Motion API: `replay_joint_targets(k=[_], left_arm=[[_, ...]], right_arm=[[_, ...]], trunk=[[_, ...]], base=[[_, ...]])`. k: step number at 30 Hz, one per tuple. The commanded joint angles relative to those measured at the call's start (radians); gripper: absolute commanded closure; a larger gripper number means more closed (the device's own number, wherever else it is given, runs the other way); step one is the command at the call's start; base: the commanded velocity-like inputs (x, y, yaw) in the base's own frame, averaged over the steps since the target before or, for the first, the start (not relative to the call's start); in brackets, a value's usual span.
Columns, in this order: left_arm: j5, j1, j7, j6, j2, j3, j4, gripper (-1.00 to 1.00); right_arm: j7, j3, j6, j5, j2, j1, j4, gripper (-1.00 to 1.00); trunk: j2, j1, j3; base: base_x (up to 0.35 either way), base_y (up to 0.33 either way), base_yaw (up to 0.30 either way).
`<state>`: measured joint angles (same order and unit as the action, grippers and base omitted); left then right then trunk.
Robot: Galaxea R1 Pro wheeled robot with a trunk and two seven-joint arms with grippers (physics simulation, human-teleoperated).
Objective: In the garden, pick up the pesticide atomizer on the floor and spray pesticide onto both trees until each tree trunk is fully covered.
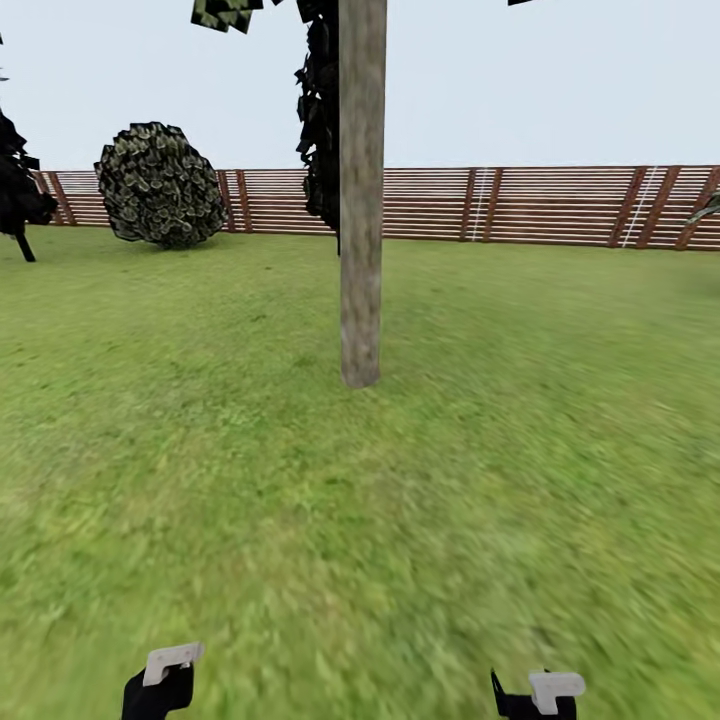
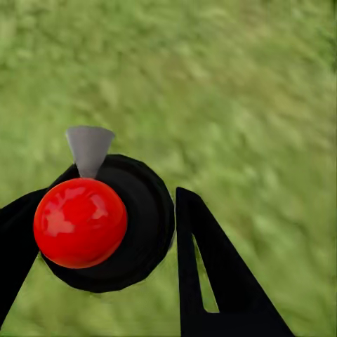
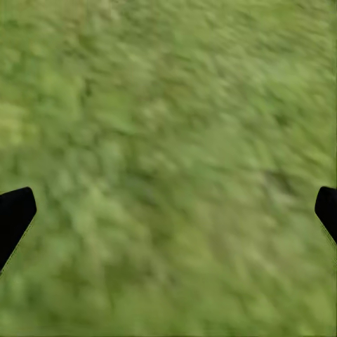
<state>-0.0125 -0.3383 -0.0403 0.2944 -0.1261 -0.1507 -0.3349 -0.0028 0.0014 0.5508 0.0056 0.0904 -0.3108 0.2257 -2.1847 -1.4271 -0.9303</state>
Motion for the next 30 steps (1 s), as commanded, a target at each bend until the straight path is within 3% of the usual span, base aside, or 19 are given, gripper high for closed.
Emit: replay_joint_targets(k=[1, 30], left_arm=[[-0.001, -0.001, -0.004, 0.003, 0.0, -0.004, 0.001, 1.0], [-0.001, -0.001, -0.004, 0.002, 0.0, -0.004, 0.004, 1.0]], right_arm=[[0.0, 0.0, 0.003, 0.001, 0.0, -0.001, -0.001, -1.0], [-0.002, -0.001, 0.003, 0.001, 0.0, -0.001, -0.002, -1.0]], trunk=[[0.0, 0.0, -0.001], [0.0, 0.0, -0.001]], base=[[0.338, 0.0, 0.0], [0.339, 0.0, 0.0]])
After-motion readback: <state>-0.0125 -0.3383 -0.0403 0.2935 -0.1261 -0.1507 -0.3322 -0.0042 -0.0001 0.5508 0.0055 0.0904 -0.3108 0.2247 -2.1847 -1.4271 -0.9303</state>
